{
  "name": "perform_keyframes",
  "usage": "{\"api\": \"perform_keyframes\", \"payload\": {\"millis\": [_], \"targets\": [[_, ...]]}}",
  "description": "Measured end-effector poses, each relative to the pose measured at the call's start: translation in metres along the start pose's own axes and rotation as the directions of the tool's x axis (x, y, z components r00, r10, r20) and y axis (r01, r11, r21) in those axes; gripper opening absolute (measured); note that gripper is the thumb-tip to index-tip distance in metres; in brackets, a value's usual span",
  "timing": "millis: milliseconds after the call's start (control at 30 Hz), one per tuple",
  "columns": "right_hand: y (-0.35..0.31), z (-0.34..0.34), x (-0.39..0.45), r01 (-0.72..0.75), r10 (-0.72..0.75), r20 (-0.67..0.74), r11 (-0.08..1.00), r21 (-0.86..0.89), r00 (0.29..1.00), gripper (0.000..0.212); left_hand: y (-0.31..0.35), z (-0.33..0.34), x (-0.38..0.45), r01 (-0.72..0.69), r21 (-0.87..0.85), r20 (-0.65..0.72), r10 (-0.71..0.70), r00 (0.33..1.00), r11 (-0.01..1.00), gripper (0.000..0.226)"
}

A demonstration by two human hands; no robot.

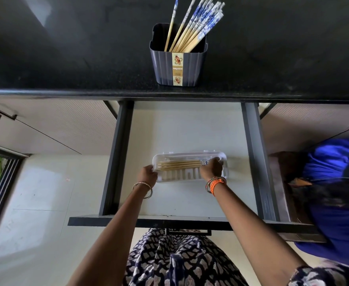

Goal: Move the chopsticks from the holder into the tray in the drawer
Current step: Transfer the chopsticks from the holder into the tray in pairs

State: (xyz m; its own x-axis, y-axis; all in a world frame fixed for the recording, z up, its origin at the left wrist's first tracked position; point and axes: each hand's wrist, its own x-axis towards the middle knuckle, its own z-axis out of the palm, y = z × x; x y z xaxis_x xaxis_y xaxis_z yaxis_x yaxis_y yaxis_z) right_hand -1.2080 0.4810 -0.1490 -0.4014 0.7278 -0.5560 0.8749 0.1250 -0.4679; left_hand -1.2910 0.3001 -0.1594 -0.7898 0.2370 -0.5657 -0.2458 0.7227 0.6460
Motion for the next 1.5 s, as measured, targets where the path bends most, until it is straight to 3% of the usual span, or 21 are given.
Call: {"api": "perform_keyframes", "payload": {"millis": [100, 167, 267, 400, 467, 533, 633, 733, 867, 933, 1267, 1367, 1500], "targets": [[0.002, -0.013, -0.008, 0.073, -0.073, -0.064, 0.997, 0.001, 0.995, 0.048, 0.011, -0.005, -0.006, -0.013, -0.007, -0.021, 0.013, 1.000, 1.000, 0.020], [-0.002, -0.028, -0.014, 0.191, -0.188, -0.077, 0.981, 0.042, 0.979, 0.042, 0.028, -0.011, -0.009, -0.049, -0.014, -0.057, 0.048, 0.997, 0.999, 0.037], [-0.031, -0.060, -0.023, 0.301, -0.275, -0.151, 0.935, 0.189, 0.950, 0.032, 0.074, -0.029, -0.017, -0.226, -0.043, -0.186, 0.215, 0.959, 0.973, 0.043], [-0.112, -0.125, -0.028, 0.619, -0.521, -0.356, 0.735, 0.276, 0.776, 0.019, 0.164, -0.068, -0.024, -0.566, -0.048, -0.338, 0.520, 0.785, 0.823, 0.036], [-0.157, -0.158, -0.021, 0.694, -0.556, -0.419, 0.619, 0.368, 0.718, 0.020, 0.208, -0.090, -0.022, -0.676, -0.016, -0.382, 0.620, 0.685, 0.737, 0.036], [-0.197, -0.185, -0.007, 0.699, -0.514, -0.475, 0.562, 0.442, 0.714, 0.022, 0.247, -0.112, -0.016, -0.740, 0.048, -0.394, 0.693, 0.603, 0.671, 0.036], [-0.241, -0.204, 0.020, 0.628, -0.419, -0.473, 0.594, 0.502, 0.775, 0.021, 0.278, -0.133, 0.002, -0.771, 0.245, -0.349, 0.795, 0.495, 0.588, 0.034], [-0.265, -0.207, 0.042, 0.537, -0.342, -0.423, 0.640, 0.549, 0.839, 0.021, 0.282, -0.141, 0.026, -0.735, 0.339, -0.269, 0.809, 0.522, 0.587, 0.033], [-0.282, -0.207, 0.060, 0.525, -0.316, -0.436, 0.665, 0.532, 0.842, 0.014, 0.268, -0.139, 0.051, -0.692, 0.379, -0.200, 0.785, 0.587, 0.614, 0.028], [-0.287, -0.210, 0.066, 0.504, -0.320, -0.402, 0.677, 0.537, 0.858, 0.008, 0.262, -0.138, 0.058, -0.689, 0.373, -0.204, 0.780, 0.592, 0.621, 0.025], [-0.311, -0.229, 0.073, 0.423, -0.333, -0.278, 0.815, 0.396, 0.901, 0.027, 0.261, -0.140, 0.063, -0.675, 0.326, -0.261, 0.750, 0.608, 0.662, 0.026], [-0.312, -0.239, 0.068, 0.445, -0.354, -0.294, 0.822, 0.356, 0.888, 0.021, 0.264, -0.141, 0.060, -0.675, 0.374, -0.230, 0.768, 0.597, 0.636, 0.024], [-0.300, -0.259, 0.046, 0.507, -0.414, -0.321, 0.805, 0.309, 0.852, 0.011, 0.277, -0.136, 0.037, -0.706, 0.466, -0.208, 0.842, 0.498, 0.533, 0.020]]}}
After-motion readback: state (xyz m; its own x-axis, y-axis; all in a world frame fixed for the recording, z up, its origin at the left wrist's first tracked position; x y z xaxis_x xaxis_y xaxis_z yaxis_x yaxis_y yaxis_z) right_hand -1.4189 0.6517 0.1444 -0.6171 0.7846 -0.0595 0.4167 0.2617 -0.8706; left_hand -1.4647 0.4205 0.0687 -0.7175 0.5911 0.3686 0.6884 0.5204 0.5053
